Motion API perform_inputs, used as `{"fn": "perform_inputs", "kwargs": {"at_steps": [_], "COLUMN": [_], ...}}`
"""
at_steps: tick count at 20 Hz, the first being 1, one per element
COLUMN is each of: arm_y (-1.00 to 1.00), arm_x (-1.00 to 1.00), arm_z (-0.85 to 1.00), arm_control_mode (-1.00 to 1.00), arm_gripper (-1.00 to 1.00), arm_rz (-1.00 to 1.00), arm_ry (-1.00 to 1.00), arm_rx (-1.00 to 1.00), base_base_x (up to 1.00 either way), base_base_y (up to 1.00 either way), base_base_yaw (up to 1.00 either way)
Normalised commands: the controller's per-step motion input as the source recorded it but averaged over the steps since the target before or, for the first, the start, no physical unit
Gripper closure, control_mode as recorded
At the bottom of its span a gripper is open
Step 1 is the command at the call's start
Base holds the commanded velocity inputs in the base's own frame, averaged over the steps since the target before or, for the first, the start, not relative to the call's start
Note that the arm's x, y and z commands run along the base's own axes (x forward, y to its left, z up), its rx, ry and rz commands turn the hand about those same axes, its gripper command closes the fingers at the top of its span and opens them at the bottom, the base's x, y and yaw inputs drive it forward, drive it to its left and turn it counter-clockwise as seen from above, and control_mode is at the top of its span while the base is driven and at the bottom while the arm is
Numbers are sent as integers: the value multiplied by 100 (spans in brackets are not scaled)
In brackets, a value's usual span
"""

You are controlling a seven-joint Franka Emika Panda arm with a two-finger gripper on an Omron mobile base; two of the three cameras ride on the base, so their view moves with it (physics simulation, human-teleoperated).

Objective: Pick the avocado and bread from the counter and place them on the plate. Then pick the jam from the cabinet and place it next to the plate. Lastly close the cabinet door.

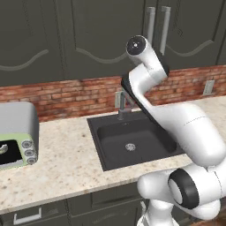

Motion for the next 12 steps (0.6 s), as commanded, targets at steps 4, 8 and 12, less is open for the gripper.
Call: {"fn": "perform_inputs", "kwargs": {"at_steps": [4, 8, 12], "arm_y": [0, 64, 100], "arm_x": [100, 100, 100], "arm_z": [0, -13, -45], "arm_control_mode": [-100, -100, -100], "arm_gripper": [-100, -100, -100], "arm_rz": [19, -1, -19], "arm_ry": [45, 49, 33], "arm_rx": [1, -1, -11], "base_base_x": [0, 0, 0], "base_base_y": [0, 0, 0], "base_base_yaw": [0, 0, 0]}}
